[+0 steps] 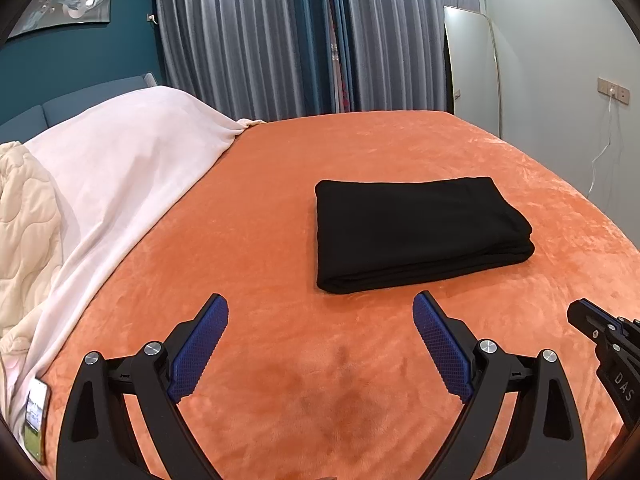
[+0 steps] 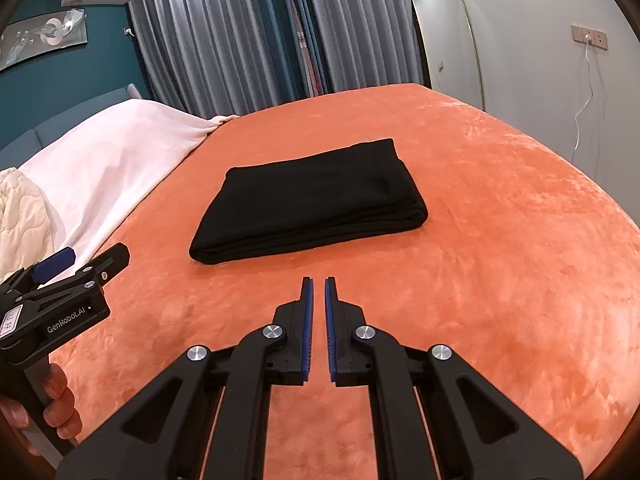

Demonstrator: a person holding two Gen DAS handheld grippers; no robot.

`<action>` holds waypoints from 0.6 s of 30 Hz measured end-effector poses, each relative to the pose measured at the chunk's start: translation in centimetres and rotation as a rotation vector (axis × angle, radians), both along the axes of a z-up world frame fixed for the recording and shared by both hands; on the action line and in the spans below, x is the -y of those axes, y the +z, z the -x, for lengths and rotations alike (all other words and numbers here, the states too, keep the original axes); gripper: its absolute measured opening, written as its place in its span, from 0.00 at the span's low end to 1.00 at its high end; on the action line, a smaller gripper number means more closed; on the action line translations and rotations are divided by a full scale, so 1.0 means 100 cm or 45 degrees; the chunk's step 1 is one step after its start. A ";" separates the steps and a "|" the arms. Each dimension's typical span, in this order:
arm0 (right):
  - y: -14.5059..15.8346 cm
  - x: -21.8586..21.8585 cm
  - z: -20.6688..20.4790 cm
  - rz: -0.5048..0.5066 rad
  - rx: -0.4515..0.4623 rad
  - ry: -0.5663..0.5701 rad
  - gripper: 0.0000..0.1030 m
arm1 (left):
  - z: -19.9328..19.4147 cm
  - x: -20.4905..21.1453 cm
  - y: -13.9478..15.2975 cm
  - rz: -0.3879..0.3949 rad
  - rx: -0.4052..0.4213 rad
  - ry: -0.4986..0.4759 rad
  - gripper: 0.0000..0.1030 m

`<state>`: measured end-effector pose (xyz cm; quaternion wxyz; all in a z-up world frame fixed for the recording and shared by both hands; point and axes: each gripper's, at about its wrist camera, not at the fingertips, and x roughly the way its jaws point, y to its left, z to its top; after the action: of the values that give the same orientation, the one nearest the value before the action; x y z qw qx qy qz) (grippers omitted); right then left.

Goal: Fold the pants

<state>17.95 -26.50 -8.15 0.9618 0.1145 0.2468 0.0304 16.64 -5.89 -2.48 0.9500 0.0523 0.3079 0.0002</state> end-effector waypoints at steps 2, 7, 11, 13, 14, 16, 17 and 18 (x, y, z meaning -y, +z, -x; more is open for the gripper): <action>0.000 -0.001 0.001 0.003 0.002 0.000 0.06 | 0.002 0.000 0.001 0.003 0.002 -0.003 0.89; 0.000 -0.002 0.001 0.003 0.001 0.001 0.06 | 0.005 0.001 0.003 0.009 0.005 -0.006 0.89; 0.002 -0.003 0.002 0.004 0.003 -0.002 0.06 | 0.006 0.000 0.005 0.008 0.011 -0.007 0.89; 0.003 -0.004 0.003 0.008 0.003 -0.001 0.06 | 0.006 0.000 0.006 0.009 0.013 -0.005 0.89; 0.003 -0.004 0.003 0.009 0.003 -0.001 0.06 | 0.006 0.001 0.006 0.007 0.014 -0.005 0.89; 0.003 -0.003 0.003 0.009 0.002 0.001 0.06 | 0.005 0.001 0.006 0.007 0.015 -0.006 0.89; 0.004 -0.003 0.003 0.010 0.002 0.000 0.06 | 0.005 0.001 0.006 0.009 0.013 -0.007 0.89; 0.004 -0.003 0.003 0.008 0.001 0.002 0.06 | 0.005 0.001 0.006 0.011 0.012 -0.008 0.89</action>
<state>17.65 -26.23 -7.76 0.9622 0.1112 0.2466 0.0304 16.12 -5.95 -1.86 0.9516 0.0490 0.3034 -0.0039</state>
